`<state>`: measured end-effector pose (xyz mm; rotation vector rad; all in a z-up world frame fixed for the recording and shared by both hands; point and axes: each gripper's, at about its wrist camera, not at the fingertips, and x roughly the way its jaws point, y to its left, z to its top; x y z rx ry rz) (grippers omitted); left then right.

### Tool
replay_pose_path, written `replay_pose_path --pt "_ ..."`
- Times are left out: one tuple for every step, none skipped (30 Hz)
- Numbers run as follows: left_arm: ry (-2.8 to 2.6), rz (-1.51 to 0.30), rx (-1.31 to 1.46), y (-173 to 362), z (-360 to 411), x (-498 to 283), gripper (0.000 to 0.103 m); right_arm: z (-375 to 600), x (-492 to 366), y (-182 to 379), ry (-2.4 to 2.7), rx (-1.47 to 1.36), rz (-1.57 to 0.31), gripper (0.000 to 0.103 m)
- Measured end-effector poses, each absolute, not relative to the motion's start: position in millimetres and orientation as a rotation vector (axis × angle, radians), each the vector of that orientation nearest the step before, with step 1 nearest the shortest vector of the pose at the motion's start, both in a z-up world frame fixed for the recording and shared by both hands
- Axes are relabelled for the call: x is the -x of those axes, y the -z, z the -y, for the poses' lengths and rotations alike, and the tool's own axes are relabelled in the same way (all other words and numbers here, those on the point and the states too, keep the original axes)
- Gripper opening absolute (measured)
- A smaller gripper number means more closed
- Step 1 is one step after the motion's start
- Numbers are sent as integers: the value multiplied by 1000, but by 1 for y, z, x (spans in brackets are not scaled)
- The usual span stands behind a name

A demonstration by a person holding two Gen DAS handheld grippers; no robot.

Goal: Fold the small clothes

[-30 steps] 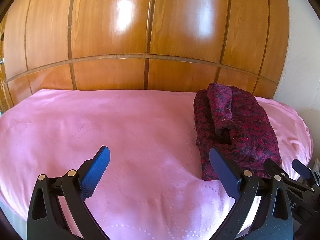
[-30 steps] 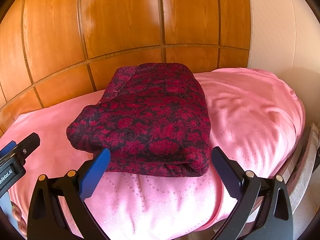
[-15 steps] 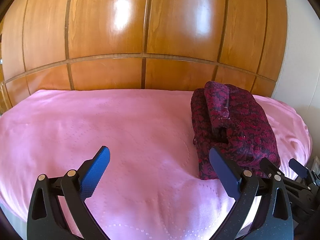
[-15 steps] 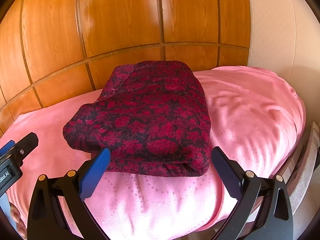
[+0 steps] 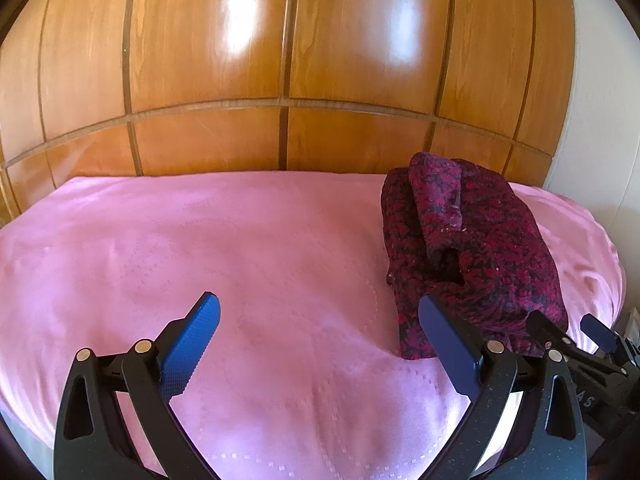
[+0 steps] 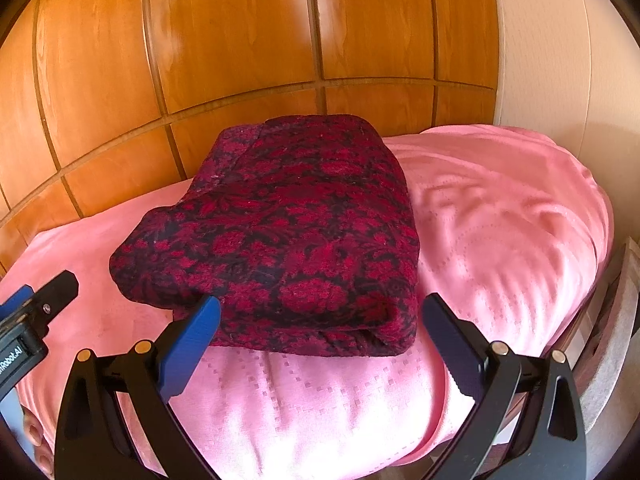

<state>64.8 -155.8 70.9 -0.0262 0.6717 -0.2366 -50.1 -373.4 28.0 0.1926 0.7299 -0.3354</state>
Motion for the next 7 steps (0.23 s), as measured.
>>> replay_pose_path --pt "233 -679 23 -70 156 -66 98 375 50 -29 329 -198 -727 101" --pt "226 -682 21 -69 156 -67 98 379 50 -31 317 -211 -717 101" --pt "216 -687 22 -67 155 -69 98 386 50 -34 317 -228 -702 101" --pt "210 -695 27 -65 154 -70 98 392 50 -37 323 -245 -691 101" --pt "206 -703 33 -64 153 -73 98 407 47 -42 330 -279 -679 101" --pt "200 -709 36 -62 151 -74 98 420 42 -44 341 -301 -678 101" --pt "193 -714 37 -60 151 -76 98 435 37 -46 367 -318 -677 101"
